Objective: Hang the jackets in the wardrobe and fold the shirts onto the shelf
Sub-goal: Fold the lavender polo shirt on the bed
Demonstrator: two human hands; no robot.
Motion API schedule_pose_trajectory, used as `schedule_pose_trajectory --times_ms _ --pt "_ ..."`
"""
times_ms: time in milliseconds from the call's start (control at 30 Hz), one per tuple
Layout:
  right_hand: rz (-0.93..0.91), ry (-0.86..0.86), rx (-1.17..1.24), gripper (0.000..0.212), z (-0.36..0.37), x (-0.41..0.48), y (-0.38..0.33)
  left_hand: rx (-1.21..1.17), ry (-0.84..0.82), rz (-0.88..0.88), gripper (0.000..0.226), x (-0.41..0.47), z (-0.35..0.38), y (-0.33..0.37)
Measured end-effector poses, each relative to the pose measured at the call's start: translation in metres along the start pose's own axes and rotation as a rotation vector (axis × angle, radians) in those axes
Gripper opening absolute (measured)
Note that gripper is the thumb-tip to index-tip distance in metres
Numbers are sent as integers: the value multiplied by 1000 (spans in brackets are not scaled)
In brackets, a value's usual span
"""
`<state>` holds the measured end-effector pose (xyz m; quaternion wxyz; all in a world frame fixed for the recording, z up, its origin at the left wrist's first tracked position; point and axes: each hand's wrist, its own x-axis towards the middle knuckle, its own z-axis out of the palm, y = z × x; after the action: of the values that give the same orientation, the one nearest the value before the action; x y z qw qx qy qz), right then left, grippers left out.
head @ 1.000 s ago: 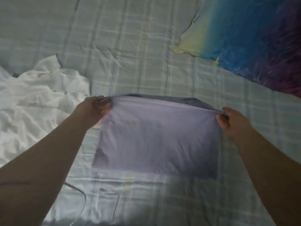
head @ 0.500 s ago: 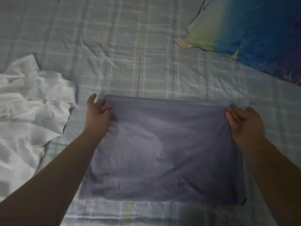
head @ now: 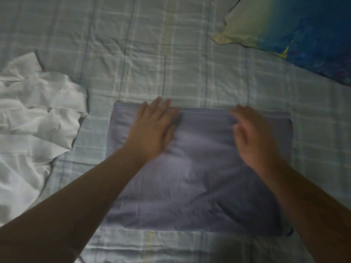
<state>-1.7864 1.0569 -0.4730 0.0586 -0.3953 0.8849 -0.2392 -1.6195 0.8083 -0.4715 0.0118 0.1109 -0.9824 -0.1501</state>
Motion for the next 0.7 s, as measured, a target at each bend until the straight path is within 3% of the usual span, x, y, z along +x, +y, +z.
schedule_pose_trajectory --times_ms 67,200,500,700 --pt "-157 -95 -298 51 28 5 -12 70 -139 9 61 10 20 24" --pt "-57 -202 -461 61 59 11 -18 182 -247 -60 69 19 55 28" --pt "-53 -191 -453 63 62 9 -15 179 -202 -76 71 17 58 28" --pt "-2 -68 -406 61 31 -37 -10 124 -15 -127 61 -40 33 8"
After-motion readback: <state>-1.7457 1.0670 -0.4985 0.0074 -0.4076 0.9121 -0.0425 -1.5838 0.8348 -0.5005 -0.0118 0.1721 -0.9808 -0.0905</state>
